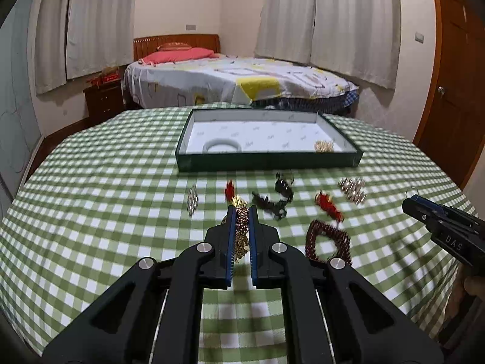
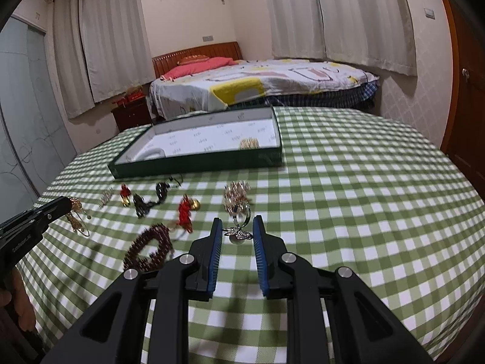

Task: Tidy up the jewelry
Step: 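Place the gold chain and silver ring in the box and open both grippers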

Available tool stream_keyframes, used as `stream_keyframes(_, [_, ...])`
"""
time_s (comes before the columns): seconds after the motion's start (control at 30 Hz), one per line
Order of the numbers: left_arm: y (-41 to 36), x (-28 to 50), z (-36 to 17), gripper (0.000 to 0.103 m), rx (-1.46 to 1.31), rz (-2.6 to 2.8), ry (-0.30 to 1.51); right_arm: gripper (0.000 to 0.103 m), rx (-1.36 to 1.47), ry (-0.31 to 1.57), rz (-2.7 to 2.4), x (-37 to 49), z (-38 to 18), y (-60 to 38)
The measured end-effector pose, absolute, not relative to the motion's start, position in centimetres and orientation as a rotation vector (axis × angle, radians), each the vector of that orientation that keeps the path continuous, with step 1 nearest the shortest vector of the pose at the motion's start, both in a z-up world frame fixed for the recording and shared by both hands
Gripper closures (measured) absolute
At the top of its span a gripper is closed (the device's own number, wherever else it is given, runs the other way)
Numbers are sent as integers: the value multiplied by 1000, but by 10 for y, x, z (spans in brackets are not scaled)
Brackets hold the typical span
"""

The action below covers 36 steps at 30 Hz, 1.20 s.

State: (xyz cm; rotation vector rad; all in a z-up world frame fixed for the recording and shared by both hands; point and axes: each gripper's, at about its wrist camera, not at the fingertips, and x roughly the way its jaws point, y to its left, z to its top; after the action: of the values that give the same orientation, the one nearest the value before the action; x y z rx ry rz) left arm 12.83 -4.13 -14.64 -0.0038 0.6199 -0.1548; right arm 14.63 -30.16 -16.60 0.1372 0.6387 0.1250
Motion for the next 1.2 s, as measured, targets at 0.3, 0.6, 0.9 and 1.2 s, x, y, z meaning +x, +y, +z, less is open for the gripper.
stream_keyframes(0.3, [-54,147,-117,95,2,-200,547,81,129,563,163,163,-129,-290])
stream_keyframes(0.6, [-72,187,-84,95,10,-231,458,81,99,489,216,207,-97,-270])
stream_keyframes(0.9, [-85,241,-72,95,9,-230,414,81,77,457,233,257,-89,-263])
stream_keyframes(1.2, [-101,303,-116,95,26,-246,530,81,67,572,256,313,-129,-257])
